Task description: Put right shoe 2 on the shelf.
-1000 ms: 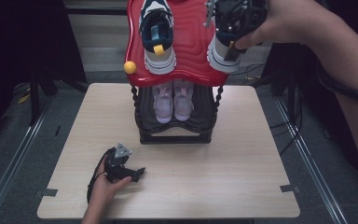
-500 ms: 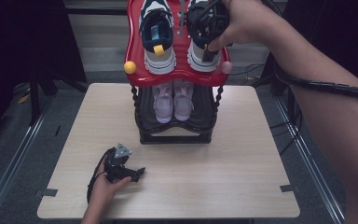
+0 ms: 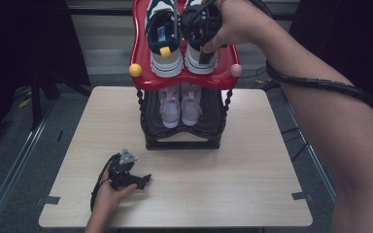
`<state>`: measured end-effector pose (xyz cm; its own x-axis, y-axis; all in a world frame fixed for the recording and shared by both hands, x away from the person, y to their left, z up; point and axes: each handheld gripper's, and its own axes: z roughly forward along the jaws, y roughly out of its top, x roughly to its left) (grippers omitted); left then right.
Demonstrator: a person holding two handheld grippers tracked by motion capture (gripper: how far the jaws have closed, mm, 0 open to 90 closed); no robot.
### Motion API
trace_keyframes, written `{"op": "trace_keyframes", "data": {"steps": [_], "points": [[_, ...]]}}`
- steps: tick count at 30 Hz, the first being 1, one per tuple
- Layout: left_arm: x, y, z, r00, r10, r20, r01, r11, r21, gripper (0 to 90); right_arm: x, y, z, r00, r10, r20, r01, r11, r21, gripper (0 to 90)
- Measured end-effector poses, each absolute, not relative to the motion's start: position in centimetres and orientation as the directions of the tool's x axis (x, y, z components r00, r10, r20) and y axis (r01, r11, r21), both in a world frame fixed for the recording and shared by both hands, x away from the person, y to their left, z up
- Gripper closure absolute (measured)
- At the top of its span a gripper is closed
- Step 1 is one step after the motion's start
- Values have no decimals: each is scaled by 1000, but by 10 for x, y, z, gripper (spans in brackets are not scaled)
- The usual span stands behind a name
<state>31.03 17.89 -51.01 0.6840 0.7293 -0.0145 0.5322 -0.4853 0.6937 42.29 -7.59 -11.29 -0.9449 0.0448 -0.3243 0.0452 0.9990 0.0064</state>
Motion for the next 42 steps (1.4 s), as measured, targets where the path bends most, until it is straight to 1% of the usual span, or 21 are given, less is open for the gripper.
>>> {"op": "trace_keyframes", "data": {"steps": [6, 8, 10, 15, 18, 25, 27, 28, 29, 30, 31, 32, 33, 34, 35, 36, 38, 40, 42], "points": [[310, 179, -510, 685, 729, -14, 532, -486, 694, 0, 428, -75, -116, -949, 38, -314, 41, 999, -2, 700], [310, 179, -510, 684, 729, -16, 532, -484, 695, 0, 429, -75, -116, -949, 10, -316, 13, 1000, -9, 700], [310, 179, -510, 684, 729, -17, 532, -483, 695, 0, 429, -75, -117, -949, 26, -315, 28, 1000, -2, 700], [309, 179, -510, 684, 729, -17, 532, -483, 695, 1, 429, -77, -117, -949, 23, -316, 17, 1000, 20, 694], [309, 178, -510, 684, 730, -17, 532, -482, 696, 1, 429, -76, -117, -947, 45, -319, 40, 999, 20, 686], [309, 179, -510, 685, 729, -19, 532, -482, 696, 1, 428, -77, -117, -947, 56, -315, 46, 998, 39, 686], [309, 179, -510, 685, 728, -18, 532, -483, 696, 1, 428, -78, -117, -946, 67, -319, 58, 998, 39, 672], [309, 179, -510, 685, 728, -18, 532, -483, 696, 1, 428, -79, -117, -944, 71, -322, 59, 997, 47, 651], [309, 179, -510, 685, 729, -19, 532, -482, 696, 1, 427, -80, -117, -939, 87, -332, 71, 996, 62, 597], [309, 179, -510, 685, 729, -19, 532, -482, 696, 0, 427, -80, -117, -939, 87, -332, 71, 996, 62, 597], [310, 178, -510, 685, 728, -19, 532, -482, 696, 0, 427, -82, -113, -935, 111, -337, 87, 992, 87, 524], [310, 178, -510, 685, 728, -19, 532, -482, 696, 0, 425, -83, -111, -930, 124, -346, 95, 991, 99, 477], [310, 178, -510, 685, 728, -19, 532, -482, 696, 0, 425, -83, -111, -930, 124, -346, 95, 991, 99, 477], [309, 178, -510, 685, 728, -19, 532, -482, 697, 0, 424, -85, -107, -926, 180, -333, 143, 981, 133, 389], [309, 178, -510, 685, 728, -19, 532, -482, 697, 0, 424, -85, -107, -926, 180, -333, 143, 981, 133, 389], [310, 178, -510, 685, 728, -19, 532, -482, 696, 0, 422, -88, -104, -924, 204, -322, 165, 976, 145, 350], [309, 178, -510, 685, 728, -18, 531, -482, 696, 0, 419, -90, -100, -922, 220, -318, 179, 972, 153, 331], [310, 178, -510, 685, 728, -19, 532, -482, 696, 0, 416, -93, -98, -926, 244, -289, 197, 963, 183, 269], [310, 179, -510, 685, 728, -18, 531, -482, 696, 0, 413, -95, -96, -925, 255, -282, 209, 961, 183, 260]]}}
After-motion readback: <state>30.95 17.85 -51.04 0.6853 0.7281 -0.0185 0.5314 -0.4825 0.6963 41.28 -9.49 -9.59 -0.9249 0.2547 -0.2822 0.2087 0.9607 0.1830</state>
